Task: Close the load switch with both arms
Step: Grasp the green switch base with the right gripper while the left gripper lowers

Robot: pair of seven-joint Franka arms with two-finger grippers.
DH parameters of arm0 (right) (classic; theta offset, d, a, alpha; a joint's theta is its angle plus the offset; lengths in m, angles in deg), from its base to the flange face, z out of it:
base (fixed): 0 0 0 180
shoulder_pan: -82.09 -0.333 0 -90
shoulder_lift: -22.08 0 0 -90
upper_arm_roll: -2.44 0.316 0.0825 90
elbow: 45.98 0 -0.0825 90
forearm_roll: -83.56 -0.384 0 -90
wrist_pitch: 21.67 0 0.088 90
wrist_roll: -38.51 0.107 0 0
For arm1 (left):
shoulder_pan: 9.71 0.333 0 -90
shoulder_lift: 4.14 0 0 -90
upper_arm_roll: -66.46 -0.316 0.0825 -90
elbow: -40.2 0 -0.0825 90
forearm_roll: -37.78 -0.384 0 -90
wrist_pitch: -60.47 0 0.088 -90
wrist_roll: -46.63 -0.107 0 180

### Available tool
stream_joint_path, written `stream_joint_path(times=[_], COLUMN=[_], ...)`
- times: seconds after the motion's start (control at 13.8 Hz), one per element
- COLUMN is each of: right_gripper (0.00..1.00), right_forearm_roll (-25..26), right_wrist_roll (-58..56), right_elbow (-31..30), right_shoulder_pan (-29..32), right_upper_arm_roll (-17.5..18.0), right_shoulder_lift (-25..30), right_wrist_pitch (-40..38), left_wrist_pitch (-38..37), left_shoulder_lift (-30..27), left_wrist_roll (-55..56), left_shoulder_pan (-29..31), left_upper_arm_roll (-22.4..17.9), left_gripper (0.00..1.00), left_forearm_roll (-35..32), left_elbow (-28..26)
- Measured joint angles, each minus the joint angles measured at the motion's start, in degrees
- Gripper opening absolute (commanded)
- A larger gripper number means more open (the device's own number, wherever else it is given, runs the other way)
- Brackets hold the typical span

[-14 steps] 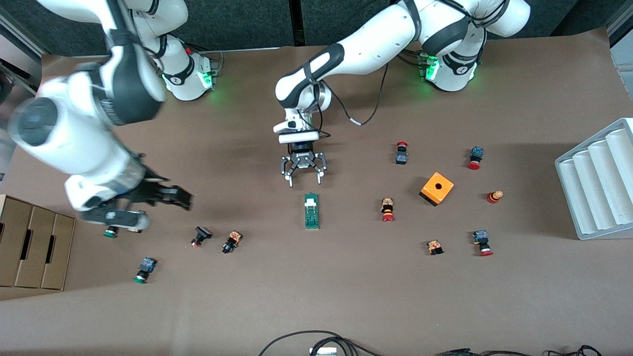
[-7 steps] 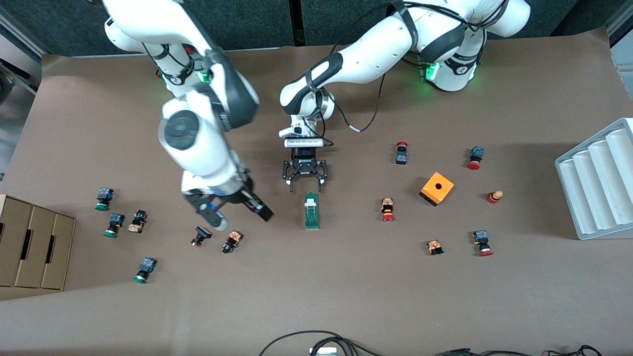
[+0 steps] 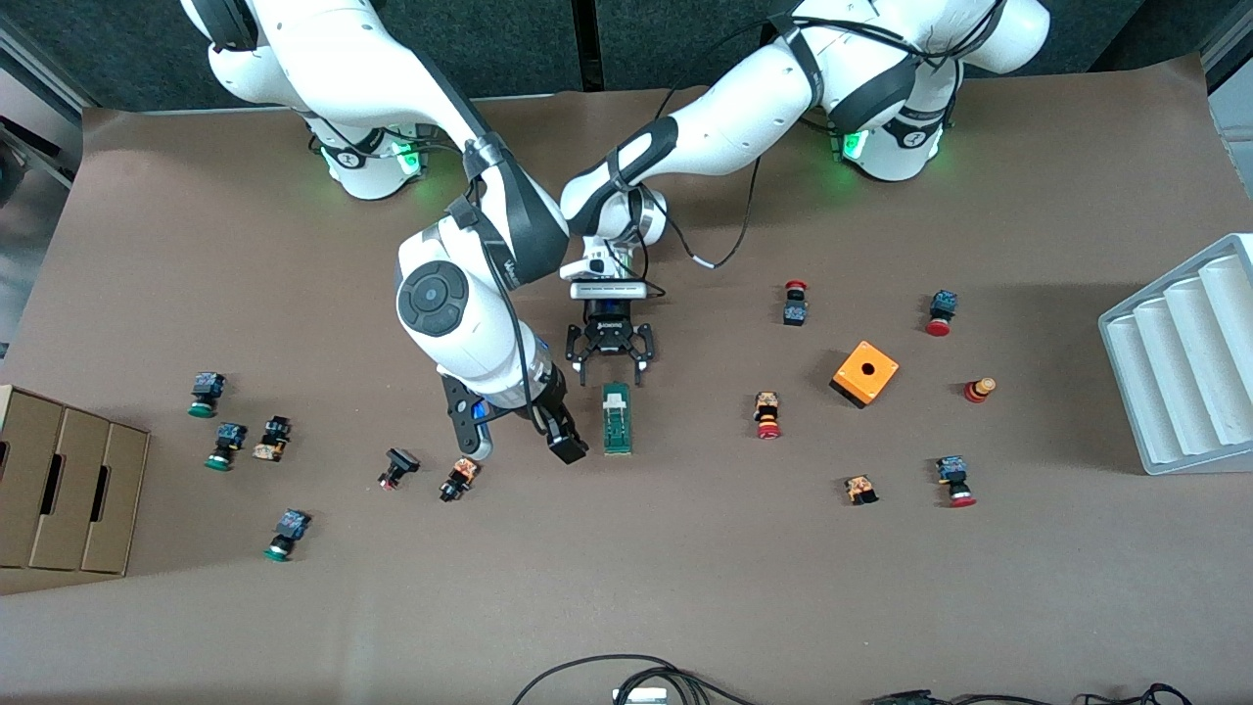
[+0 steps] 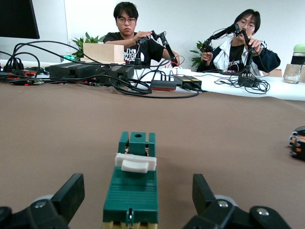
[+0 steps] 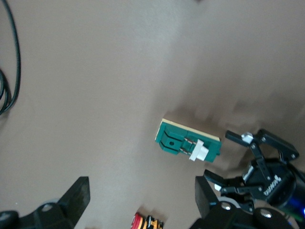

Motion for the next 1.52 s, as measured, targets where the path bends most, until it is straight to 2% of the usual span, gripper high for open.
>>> stream_joint_path(times=[0.22,0.58,0.65,0.94,1.02,1.16,1.52], right_gripper=[0.97,0.90,0.85,0.81,0.75,0.71,0.68], right_forearm_roll=[-0.2,-0.2,-0.2,-0.2,-0.2,-0.2,-0.2], right_wrist_roll=[2.2,3.8,4.6,7.0,7.4,8.0,8.6], right_elbow=[-0.1,-0.1,-0.1,-0.2,-0.2,-0.6,-2.0], right_shoulder_pan=[-0.6,-2.3,-2.7,-4.7,-5.0,-5.9,-7.9], right_upper_arm_roll=[0.1,0.1,0.1,0.2,0.2,0.2,0.3], right_shoulder_lift=[-1.7,-6.2,-6.8,-9.9,-10.5,-11.6,-12.6], right_wrist_pitch=[-0.5,1.2,1.8,4.2,4.5,5.8,7.2], left_wrist_pitch=[0.0,0.0,0.0,0.1,0.1,0.1,0.1], left_shoulder_lift=[0.4,1.6,1.7,2.7,3.2,3.9,4.2], left_wrist_roll=[0.0,-2.2,-2.6,-3.0,-3.1,-3.1,-3.2], left_shoulder_pan=[0.0,0.0,0.0,0.0,0.0,-0.1,-0.3], left_upper_arm_roll=[-0.7,-1.1,-1.1,-1.1,-1.1,-1.1,-1.1], left_gripper=[1.00,0.99,0.99,0.99,0.99,0.99,0.89], left_forearm_roll=[0.0,-0.2,-0.2,-0.2,-0.3,-0.3,-0.3], left_elbow=[0.3,2.0,2.2,3.0,3.4,4.3,5.8])
